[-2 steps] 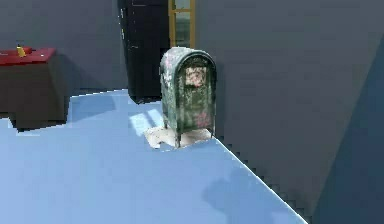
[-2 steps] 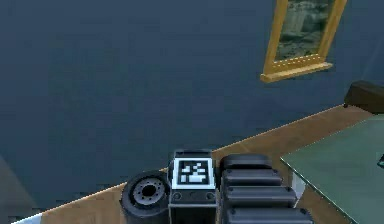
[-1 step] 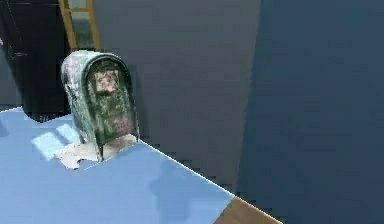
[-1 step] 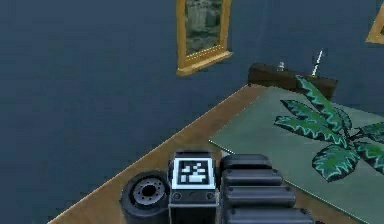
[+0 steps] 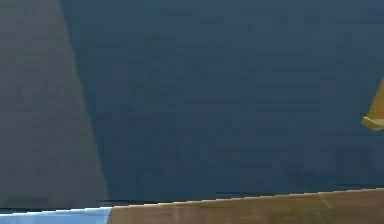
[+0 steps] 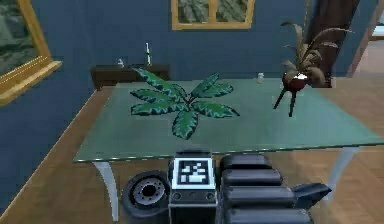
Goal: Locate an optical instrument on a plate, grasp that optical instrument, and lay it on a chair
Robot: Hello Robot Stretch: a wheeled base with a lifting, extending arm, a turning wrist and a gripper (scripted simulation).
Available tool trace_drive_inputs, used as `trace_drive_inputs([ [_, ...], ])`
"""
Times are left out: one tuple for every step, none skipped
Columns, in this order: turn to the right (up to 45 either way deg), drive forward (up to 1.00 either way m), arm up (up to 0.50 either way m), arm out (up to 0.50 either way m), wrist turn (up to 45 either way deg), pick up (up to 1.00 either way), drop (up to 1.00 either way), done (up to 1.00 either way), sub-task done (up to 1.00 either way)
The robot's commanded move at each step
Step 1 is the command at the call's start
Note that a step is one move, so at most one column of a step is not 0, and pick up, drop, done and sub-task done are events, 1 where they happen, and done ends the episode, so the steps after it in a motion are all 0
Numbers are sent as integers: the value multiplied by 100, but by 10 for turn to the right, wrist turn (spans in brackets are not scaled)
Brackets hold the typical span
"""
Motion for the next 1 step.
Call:
trace_drive_inputs([
  [450, 0, 0, 0, 0, 0, 0, 0, 0],
])
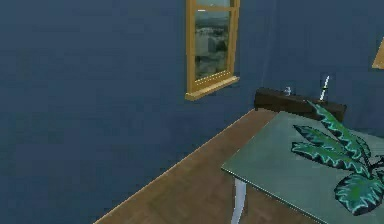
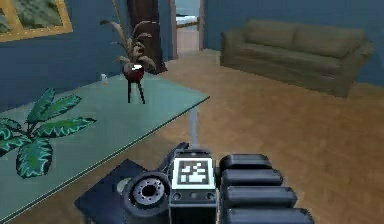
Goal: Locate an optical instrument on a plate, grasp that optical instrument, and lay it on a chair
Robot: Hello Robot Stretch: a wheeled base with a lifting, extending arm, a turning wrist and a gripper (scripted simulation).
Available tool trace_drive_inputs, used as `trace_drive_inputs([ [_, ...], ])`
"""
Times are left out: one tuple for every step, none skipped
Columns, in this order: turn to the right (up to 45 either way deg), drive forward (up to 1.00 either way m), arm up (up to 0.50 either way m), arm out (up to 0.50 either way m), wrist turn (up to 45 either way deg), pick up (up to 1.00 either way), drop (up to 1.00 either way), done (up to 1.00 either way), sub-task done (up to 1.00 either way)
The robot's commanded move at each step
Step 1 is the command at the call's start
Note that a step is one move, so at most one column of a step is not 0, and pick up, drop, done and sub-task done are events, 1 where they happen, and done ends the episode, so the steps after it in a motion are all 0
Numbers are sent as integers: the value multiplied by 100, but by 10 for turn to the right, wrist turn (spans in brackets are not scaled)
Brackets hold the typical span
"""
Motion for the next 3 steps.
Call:
trace_drive_inputs([
  [300, 0, 0, 0, 0, 0, 0, 0, 0],
  [0, 30, 0, 0, 0, 0, 0, 0, 0],
  [-210, 0, 0, 0, 0, 0, 0, 0, 0],
])
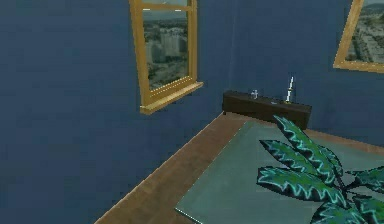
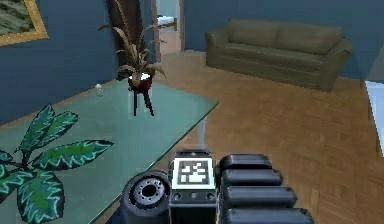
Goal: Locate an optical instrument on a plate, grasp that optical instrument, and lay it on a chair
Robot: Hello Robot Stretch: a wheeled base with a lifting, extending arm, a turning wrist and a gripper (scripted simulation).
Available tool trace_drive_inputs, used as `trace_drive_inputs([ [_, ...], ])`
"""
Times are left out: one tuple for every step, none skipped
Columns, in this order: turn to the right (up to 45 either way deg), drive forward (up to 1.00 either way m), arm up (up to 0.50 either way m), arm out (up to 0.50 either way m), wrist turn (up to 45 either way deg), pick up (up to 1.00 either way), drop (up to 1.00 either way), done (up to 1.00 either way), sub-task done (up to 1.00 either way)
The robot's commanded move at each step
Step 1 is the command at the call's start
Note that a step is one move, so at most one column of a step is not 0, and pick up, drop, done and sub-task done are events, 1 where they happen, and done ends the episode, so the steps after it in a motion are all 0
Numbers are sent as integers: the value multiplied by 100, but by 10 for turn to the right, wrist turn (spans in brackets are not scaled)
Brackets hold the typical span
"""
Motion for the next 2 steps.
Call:
trace_drive_inputs([
  [0, 0, 0, 32, 0, 0, 0, 0, 0],
  [0, 0, 0, 0, 450, 0, 0, 0, 0],
])
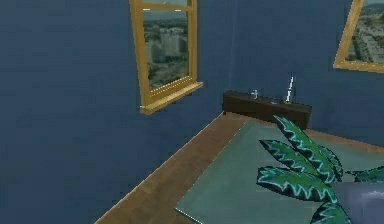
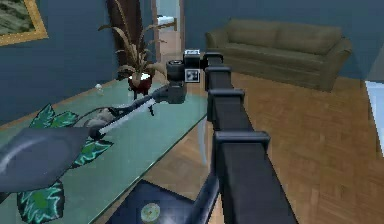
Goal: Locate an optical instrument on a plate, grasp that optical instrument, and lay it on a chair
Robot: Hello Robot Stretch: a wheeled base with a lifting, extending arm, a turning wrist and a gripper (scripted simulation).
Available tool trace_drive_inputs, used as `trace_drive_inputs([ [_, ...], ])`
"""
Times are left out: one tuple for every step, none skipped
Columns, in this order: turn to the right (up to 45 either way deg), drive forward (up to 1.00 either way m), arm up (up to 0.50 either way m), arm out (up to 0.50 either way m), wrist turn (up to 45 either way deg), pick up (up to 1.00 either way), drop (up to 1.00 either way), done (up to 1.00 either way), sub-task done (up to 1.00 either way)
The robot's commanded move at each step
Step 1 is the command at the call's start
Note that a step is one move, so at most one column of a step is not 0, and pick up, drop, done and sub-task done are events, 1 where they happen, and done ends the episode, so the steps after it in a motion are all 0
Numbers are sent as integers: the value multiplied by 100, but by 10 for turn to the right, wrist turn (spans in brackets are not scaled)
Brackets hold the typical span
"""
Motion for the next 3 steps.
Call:
trace_drive_inputs([
  [0, 0, 0, 0, 420, 0, 0, 0, 0],
  [0, 0, -34, 0, 0, 0, 0, 0, 0],
  [0, 0, -32, 0, 0, 0, 0, 0, 0],
])
